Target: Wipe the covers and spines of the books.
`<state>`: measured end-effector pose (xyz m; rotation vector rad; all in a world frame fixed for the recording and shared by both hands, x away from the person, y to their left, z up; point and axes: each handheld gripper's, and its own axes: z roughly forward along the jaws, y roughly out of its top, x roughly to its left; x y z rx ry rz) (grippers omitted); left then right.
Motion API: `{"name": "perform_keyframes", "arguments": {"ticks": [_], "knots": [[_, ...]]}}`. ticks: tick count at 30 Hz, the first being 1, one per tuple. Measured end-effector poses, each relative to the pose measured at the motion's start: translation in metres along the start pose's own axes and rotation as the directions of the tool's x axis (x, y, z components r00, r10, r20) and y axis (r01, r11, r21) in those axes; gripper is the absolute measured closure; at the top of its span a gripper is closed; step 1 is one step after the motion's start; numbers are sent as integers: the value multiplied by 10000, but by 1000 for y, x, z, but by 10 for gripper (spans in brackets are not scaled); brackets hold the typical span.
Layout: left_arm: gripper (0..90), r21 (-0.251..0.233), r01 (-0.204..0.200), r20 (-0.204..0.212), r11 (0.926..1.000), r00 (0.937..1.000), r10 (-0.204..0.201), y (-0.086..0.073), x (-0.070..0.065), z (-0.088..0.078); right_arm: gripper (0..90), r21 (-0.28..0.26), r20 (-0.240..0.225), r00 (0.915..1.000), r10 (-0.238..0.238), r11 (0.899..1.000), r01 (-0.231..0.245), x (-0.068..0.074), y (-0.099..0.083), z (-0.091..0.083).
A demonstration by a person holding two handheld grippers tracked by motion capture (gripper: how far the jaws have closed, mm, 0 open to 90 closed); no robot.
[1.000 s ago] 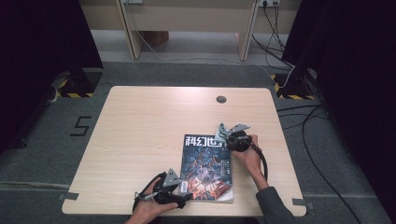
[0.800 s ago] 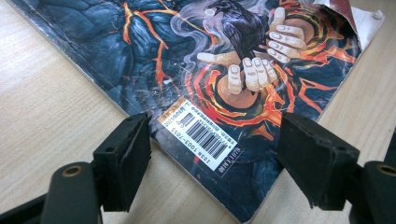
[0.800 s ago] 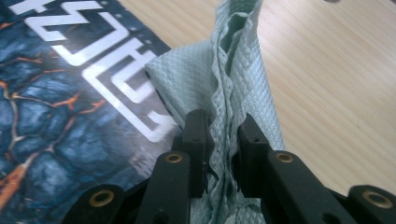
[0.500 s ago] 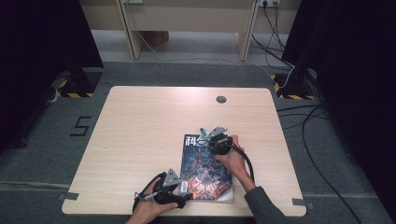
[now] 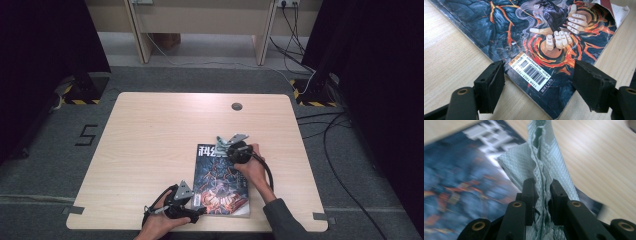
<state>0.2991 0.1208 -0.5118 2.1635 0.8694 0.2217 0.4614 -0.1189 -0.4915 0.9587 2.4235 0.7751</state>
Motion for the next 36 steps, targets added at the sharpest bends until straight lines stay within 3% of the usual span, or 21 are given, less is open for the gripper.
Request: {"name": "perform_keyframes", "arguments": {"ticks": [3,5,9,13,18,25,28,29,33,36], "knots": [[252,7,39,-4,10000,10000,-39,0,0,0,782,107,356,9983,468,9988,-472,-20,-12,-7],[251,50,21,21,10000,10000,-21,0,0,0,782,26,338,9965,758,9971,-760,-27,-18,-10],[251,19,36,4,10000,10000,-36,0,0,0,779,93,425,9961,769,9970,-774,-30,-20,-11],[251,11,47,11,10000,10000,-47,0,0,0,771,181,713,9970,306,9993,-320,-24,-16,-9],[251,32,33,10,10000,10000,-33,0,0,0,768,73,377,9992,154,9999,-157,-9,-4,-2],[251,8,39,10,10000,10000,-39,-1,0,0,771,-148,-349,9986,-392,9991,387,31,29,19],[252,21,24,12,10000,10000,-24,0,0,0,770,-163,-538,9973,-501,9987,493,41,38,24],[251,44,-12,1,10000,10000,12,0,0,0,771,-216,-681,9942,-827,9964,814,51,45,28],[252,13,8,-3,10000,10000,-8,0,0,0,770,-344,-953,9897,-1068,9940,1039,62,50,30],[251,19,14,6,10000,10000,-14,0,0,0,769,-380,-1033,9892,-1037,9942,1003,62,49,30]]}}
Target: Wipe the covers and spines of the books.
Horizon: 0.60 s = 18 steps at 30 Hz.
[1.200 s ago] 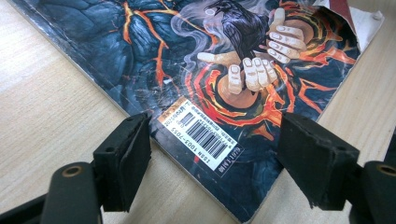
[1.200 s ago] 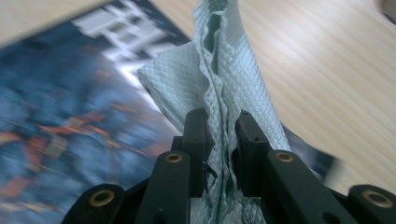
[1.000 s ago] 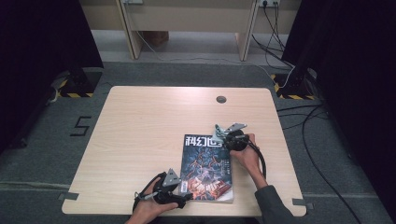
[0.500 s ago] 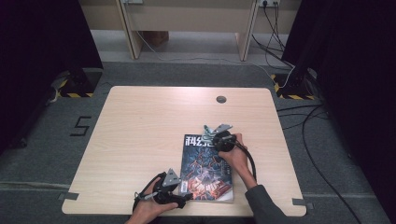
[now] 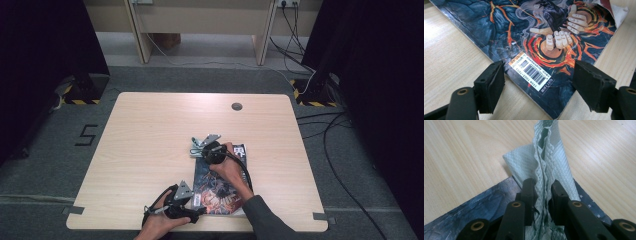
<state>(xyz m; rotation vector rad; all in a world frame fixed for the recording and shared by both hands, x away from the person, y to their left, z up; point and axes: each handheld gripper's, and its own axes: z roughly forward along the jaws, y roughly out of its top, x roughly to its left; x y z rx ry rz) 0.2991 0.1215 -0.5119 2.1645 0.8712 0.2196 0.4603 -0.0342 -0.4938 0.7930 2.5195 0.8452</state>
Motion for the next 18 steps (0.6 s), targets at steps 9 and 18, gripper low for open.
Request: {"name": "perform_keyframes", "arguments": {"ticks": [9,18], "knots": [[252,-20,-6,-14,10000,10000,6,0,0,0,771,308,740,9959,525,9980,-549,-35,-27,-19],[251,-36,33,-5,10000,10000,-33,0,0,0,775,166,1602,9731,1657,9852,-1705,-77,-67,-44]]}}
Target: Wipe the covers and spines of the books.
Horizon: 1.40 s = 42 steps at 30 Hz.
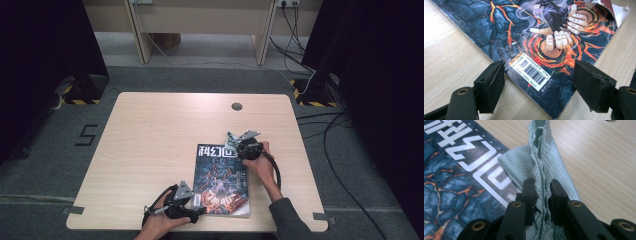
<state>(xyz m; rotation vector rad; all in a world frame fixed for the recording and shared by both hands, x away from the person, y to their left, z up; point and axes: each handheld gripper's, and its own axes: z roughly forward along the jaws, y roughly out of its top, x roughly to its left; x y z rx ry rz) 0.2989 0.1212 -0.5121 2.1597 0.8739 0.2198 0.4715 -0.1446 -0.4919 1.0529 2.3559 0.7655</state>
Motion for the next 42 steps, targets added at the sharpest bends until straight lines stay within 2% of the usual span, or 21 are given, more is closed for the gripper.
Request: {"name": "perform_keyframes", "arguments": {"ticks": [5,8,12,16,19,20,24,26,27,30,32,34,35,36,40,42], "knots": [[251,20,14,5,10000,10000,-14,0,0,0,768,110,206,9995,-245,9996,242,4,2,0],[251,-8,21,3,10000,10000,-21,0,0,0,766,32,-49,9998,-212,9998,212,10,5,2],[251,36,-20,-5,10000,10000,20,0,0,0,768,-40,-380,9974,-618,9981,617,33,21,11],[252,20,-6,-9,10000,10000,6,0,0,0,770,-108,-778,9914,-1056,9944,1051,57,37,20],[252,-13,-6,3,10000,10000,6,0,0,0,771,-214,-1128,9839,-1386,9903,1371,76,45,23],[252,-20,-10,-2,10000,10000,10,-1,0,0,771,-263,-1273,9790,-1594,9872,1573,83,47,23],[252,5,-12,-10,10000,10000,12,0,0,0,770,-415,-1682,9657,-1981,9802,1938,98,48,21],[252,-27,-8,-8,10000,10000,8,-1,0,0,770,-441,-1817,9640,-1942,9809,1894,103,46,19],[252,-11,-20,-9,10000,10000,20,0,0,0,770,-549,-1852,9597,-2112,9773,2045,101,45,18],[252,2,-10,-7,10000,10000,10,0,0,0,773,-569,-1866,9592,-2122,9771,2051,97,40,15],[252,-65,27,7,10000,10000,-27,-1,0,0,773,-442,-1794,9641,-1957,9806,1908,91,35,11],[252,-38,5,-5,10000,10000,-5,0,0,0,775,-473,-1626,9689,-1865,9823,1811,78,28,8],[252,-38,5,-5,10000,10000,-5,0,0,0,775,-473,-1626,9689,-1865,9823,1811,78,28,8],[252,-29,-24,-11,10000,10000,24,0,0,0,775,-346,-1324,9792,-1539,9880,1506,61,18,3],[253,-24,-3,-11,10000,10000,3,0,0,0,776,-118,-793,9915,-1032,9946,1026,29,-1,-8],[251,-10,-6,-6,10000,10000,6,0,0,0,781,-74,-648,9966,-509,9987,505,14,-8,-11]]}}
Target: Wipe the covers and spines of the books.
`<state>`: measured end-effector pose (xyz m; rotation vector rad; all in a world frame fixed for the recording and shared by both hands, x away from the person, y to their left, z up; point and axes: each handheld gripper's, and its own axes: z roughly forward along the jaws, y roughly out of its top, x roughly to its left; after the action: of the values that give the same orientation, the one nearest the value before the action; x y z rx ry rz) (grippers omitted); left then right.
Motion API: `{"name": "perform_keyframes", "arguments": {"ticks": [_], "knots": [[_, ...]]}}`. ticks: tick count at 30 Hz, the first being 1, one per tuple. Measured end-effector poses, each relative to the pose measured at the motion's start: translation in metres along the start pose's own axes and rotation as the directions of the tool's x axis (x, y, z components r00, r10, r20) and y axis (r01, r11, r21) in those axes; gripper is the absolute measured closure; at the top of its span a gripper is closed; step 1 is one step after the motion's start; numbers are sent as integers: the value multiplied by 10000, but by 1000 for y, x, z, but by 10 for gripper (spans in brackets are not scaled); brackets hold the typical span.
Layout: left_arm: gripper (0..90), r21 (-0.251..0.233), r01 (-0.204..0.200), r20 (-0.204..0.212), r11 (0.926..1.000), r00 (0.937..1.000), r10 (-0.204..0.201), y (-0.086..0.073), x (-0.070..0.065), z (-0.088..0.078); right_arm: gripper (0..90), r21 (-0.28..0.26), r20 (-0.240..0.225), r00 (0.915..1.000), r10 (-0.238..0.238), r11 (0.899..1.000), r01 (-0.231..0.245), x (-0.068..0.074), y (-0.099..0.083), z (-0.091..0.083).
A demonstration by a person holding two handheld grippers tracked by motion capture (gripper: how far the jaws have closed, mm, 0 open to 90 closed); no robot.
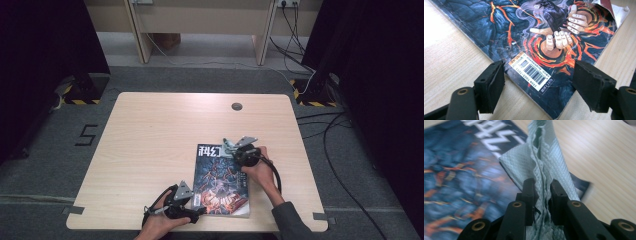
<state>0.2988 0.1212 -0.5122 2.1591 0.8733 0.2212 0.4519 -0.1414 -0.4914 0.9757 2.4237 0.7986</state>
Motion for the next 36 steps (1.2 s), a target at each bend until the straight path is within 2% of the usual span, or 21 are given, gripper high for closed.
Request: {"name": "perform_keyframes", "arguments": {"ticks": [2,4,8,11,16,17,18,21,24,26,31,34,35,36], "knots": [[252,-45,12,5,10000,10000,-12,-1,0,0,783,-93,-109,9993,369,9993,-370,-10,-5,-2],[252,-23,1,-3,10000,10000,-1,0,0,0,781,-29,-3,9994,358,9994,-358,-9,-4,-2],[251,-42,15,11,10000,10000,-15,-1,0,0,777,123,407,9992,31,9999,-36,-3,0,1],[251,-26,-1,-1,10000,10000,1,0,0,0,777,90,517,9986,-122,9999,117,0,1,1],[251,-3,-6,4,10000,10000,6,0,0,0,780,-101,-24,9970,-778,9969,777,30,11,6],[251,-9,4,6,10000,10000,-4,0,0,0,780,-101,-24,9970,-778,9969,777,30,11,6],[251,-17,4,-2,10000,10000,-4,0,0,0,777,-261,-513,9939,-978,9950,966,46,17,9],[252,-27,-13,-11,10000,10000,13,0,0,0,774,-367,-924,9864,-1362,9904,1334,67,23,10],[253,-29,-18,-11,10000,10000,18,0,0,0,770,-526,-1397,9773,-1592,9868,1532,83,27,11],[254,-52,-29,-3,10000,10000,29,-1,0,0,771,-524,-1407,9750,-1722,9847,1663,89,29,10],[270,17,-100,12,9999,9999,100,0,0,-1,774,-674,-1685,9745,-1478,9881,1382,83,26,11],[290,70,-206,60,9998,9998,206,-1,-2,-4,774,-456,-1493,9799,-1321,9909,1266,71,22,8],[292,70,-206,60,9998,9998,206,-1,-2,-4,774,-456,-1493,9799,-1321,9909,1266,71,22,8],[294,80,-247,88,9997,9997,246,-2,-3,-5,775,-300,-1258,9863,-1063,9942,1033,59,18,5]]}}
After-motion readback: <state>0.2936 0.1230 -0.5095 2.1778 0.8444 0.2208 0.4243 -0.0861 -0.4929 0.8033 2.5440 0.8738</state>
